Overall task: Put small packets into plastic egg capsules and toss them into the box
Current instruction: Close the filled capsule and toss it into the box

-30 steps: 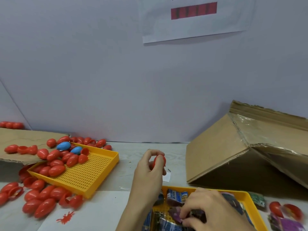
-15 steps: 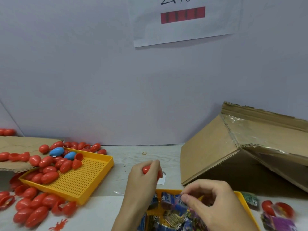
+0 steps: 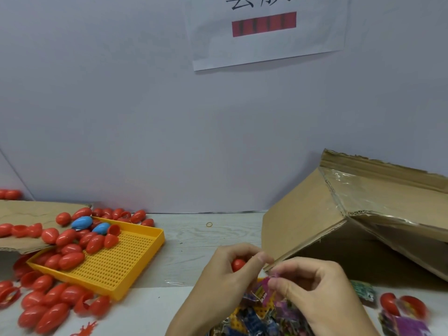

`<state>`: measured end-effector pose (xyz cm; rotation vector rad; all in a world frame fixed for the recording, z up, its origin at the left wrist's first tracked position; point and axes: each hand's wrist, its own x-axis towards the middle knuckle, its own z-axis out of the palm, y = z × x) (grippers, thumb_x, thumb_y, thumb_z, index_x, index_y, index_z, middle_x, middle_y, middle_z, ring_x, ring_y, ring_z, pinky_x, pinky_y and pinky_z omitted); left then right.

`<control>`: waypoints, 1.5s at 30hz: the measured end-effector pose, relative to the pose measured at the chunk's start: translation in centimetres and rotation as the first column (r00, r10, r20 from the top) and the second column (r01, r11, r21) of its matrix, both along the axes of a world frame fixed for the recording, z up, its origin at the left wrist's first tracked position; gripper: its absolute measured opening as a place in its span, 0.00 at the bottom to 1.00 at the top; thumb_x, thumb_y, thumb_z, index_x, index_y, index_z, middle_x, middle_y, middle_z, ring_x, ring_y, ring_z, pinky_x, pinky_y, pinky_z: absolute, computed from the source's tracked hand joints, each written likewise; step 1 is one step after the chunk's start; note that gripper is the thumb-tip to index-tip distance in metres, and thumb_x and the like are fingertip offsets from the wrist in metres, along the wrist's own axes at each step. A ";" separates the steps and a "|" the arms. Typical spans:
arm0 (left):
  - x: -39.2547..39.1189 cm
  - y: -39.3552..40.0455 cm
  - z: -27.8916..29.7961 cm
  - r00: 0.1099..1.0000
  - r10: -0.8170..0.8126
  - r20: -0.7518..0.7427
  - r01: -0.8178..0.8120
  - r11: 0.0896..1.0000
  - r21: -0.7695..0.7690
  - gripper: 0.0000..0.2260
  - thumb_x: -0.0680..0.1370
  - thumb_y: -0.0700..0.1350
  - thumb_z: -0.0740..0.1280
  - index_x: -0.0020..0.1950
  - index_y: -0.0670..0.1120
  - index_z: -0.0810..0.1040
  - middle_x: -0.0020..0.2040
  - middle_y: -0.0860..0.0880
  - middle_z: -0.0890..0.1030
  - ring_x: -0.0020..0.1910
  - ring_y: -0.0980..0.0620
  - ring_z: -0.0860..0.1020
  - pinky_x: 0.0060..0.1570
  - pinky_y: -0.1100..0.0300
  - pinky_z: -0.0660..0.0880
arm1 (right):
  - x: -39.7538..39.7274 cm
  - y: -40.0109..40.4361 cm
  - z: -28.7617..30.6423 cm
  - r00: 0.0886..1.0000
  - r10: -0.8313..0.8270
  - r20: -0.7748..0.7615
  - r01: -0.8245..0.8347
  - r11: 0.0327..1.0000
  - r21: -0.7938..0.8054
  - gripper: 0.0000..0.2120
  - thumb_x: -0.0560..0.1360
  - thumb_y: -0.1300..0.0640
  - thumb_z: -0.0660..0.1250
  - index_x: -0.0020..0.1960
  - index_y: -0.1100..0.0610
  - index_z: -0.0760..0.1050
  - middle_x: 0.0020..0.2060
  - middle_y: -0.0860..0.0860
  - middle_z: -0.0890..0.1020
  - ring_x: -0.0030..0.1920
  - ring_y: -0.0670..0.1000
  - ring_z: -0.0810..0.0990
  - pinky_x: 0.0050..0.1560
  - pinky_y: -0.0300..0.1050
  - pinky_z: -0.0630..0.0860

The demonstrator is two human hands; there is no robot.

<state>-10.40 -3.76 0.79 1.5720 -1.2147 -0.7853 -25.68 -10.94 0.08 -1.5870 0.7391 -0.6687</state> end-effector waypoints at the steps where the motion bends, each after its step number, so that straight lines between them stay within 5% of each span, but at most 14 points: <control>1: 0.0 0.0 0.1 1.000 -0.029 0.010 0.028 1.000 0.010 0.07 0.77 0.54 0.70 0.44 0.52 0.85 0.33 0.50 0.78 0.32 0.59 0.76 0.35 0.67 0.74 | 0.0 0.0 0.1 1.000 0.006 0.028 -0.006 1.000 0.013 0.06 0.62 0.58 0.78 0.38 0.51 0.85 0.34 0.54 0.86 0.37 0.51 0.85 0.38 0.37 0.79; 6: 0.1 0.2 0.2 0.997 -0.073 -0.010 0.073 0.997 0.032 0.08 0.69 0.51 0.79 0.42 0.50 0.85 0.32 0.52 0.78 0.32 0.56 0.75 0.38 0.59 0.74 | 0.1 -0.2 -0.2 0.998 -0.042 0.045 0.042 0.999 -0.001 0.09 0.62 0.61 0.79 0.39 0.49 0.84 0.34 0.54 0.86 0.36 0.53 0.85 0.38 0.40 0.80; 16: 0.6 0.5 0.6 0.993 -0.098 -0.067 0.099 0.995 0.021 0.05 0.70 0.46 0.79 0.38 0.48 0.85 0.33 0.52 0.82 0.34 0.57 0.80 0.41 0.58 0.81 | 0.2 -0.3 -0.3 0.996 -0.030 0.079 0.024 0.997 0.076 0.10 0.60 0.61 0.77 0.41 0.57 0.84 0.34 0.56 0.85 0.35 0.54 0.85 0.33 0.35 0.78; 23: 1.0 0.7 0.6 0.998 -0.061 0.007 0.061 0.998 0.026 0.09 0.70 0.54 0.76 0.36 0.50 0.85 0.33 0.54 0.82 0.33 0.61 0.77 0.36 0.68 0.74 | 0.3 -0.2 -0.3 0.995 0.014 0.094 -0.019 0.998 0.053 0.08 0.62 0.60 0.75 0.41 0.58 0.85 0.36 0.58 0.85 0.37 0.55 0.85 0.35 0.36 0.79; 28: 1.6 0.8 0.3 0.997 -0.039 0.060 0.035 0.998 0.053 0.09 0.71 0.56 0.75 0.37 0.51 0.84 0.33 0.53 0.80 0.33 0.61 0.74 0.36 0.66 0.72 | 0.3 -0.2 -0.6 0.999 0.005 0.038 -0.005 1.000 -0.013 0.09 0.68 0.70 0.72 0.44 0.58 0.84 0.35 0.59 0.85 0.37 0.56 0.85 0.35 0.36 0.78; 36: 2.0 0.8 -0.1 0.992 -0.031 0.125 0.018 0.995 0.101 0.20 0.66 0.62 0.77 0.31 0.47 0.80 0.29 0.52 0.74 0.29 0.57 0.69 0.31 0.64 0.66 | 0.4 0.6 -0.6 1.000 0.008 -0.004 -0.008 0.999 -0.054 0.12 0.70 0.72 0.71 0.45 0.56 0.85 0.38 0.55 0.86 0.40 0.51 0.86 0.39 0.35 0.79; 40: 1.9 0.9 -0.1 0.983 -0.090 0.160 0.064 0.986 0.156 0.21 0.66 0.62 0.77 0.31 0.45 0.79 0.25 0.55 0.73 0.25 0.60 0.68 0.27 0.71 0.63 | 0.0 0.9 -0.2 0.992 0.123 -0.028 -0.125 0.989 -0.077 0.23 0.75 0.71 0.65 0.48 0.43 0.84 0.46 0.49 0.86 0.49 0.45 0.84 0.45 0.36 0.79; 45: 1.6 0.8 0.1 0.987 -0.051 0.150 0.034 0.993 0.115 0.22 0.67 0.61 0.76 0.29 0.44 0.77 0.25 0.53 0.76 0.26 0.60 0.71 0.29 0.69 0.66 | -0.2 0.5 0.1 0.975 0.220 0.040 -0.221 0.975 0.016 0.19 0.69 0.64 0.70 0.53 0.44 0.83 0.48 0.54 0.86 0.51 0.52 0.84 0.53 0.46 0.79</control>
